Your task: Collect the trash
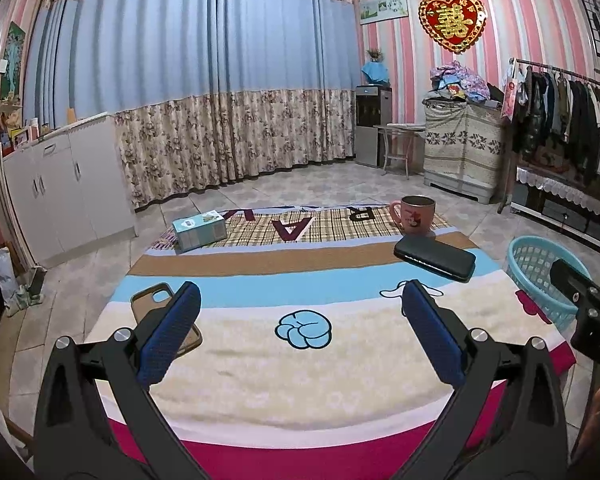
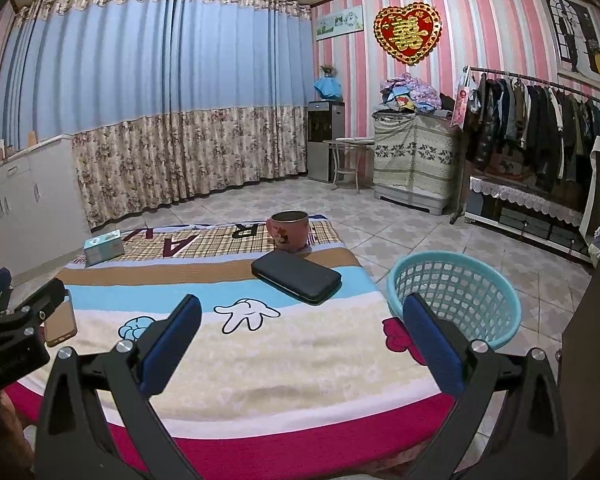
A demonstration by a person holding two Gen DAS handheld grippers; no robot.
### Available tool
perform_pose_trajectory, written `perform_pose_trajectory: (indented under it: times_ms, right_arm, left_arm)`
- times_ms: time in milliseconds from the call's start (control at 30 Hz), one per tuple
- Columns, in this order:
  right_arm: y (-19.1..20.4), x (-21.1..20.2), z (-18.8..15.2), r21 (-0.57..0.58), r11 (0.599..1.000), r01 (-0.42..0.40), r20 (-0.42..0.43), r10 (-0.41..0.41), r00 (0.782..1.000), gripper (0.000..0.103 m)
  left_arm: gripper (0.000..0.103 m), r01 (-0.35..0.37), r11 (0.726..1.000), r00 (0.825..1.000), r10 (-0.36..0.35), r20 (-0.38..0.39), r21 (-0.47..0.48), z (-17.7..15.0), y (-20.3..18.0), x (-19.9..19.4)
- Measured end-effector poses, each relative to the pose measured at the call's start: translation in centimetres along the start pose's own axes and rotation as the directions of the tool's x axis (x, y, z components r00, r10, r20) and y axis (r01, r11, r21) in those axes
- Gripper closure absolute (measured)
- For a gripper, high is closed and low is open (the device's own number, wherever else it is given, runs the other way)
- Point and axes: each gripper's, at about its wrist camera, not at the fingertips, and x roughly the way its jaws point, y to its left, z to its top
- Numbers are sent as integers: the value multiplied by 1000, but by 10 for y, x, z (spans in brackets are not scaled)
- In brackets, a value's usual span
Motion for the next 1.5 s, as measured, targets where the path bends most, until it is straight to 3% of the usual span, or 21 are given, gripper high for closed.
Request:
perform_pose_trajectory:
  times_ms: [1500]
  right_arm:
    - [11, -1, 2, -12, 1000, -7, 14, 7, 1000, 5]
  left_arm:
    - [5, -27, 1000, 999, 27, 34, -2, 8, 13, -3]
